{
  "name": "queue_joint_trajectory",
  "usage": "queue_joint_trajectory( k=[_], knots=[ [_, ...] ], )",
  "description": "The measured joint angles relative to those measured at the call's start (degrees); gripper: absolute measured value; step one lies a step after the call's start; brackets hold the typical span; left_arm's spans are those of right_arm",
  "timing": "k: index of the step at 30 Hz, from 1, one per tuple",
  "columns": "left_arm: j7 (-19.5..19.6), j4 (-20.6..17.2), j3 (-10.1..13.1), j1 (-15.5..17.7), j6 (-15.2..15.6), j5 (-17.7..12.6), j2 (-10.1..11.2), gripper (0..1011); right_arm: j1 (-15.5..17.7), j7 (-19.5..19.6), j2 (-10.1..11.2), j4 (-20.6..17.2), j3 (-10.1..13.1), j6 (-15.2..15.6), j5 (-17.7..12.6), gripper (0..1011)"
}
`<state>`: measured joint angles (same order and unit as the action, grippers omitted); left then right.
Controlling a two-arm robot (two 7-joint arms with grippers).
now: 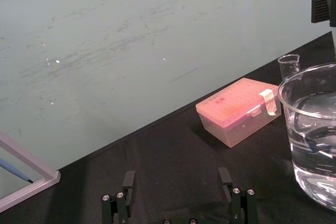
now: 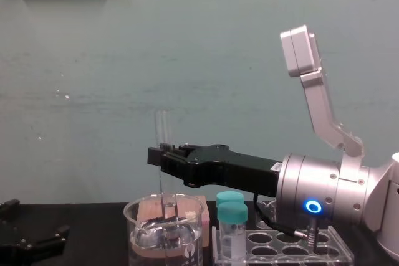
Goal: Hold the test tube with one hand and immerse one end into the beaker, then return it to the test tube rack.
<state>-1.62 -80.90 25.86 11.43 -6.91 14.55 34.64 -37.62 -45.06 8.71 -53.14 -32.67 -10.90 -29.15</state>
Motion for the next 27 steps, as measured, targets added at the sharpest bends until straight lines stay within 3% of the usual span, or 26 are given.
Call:
queue_joint_trajectory(
  k=[27],
  knots=[
    [0.00,0.00,0.00,0.00,0.00,0.00,0.00,1000,0.50,0.43,0.32,-1.19,-0.05,0.07,0.06,226]
  ],
)
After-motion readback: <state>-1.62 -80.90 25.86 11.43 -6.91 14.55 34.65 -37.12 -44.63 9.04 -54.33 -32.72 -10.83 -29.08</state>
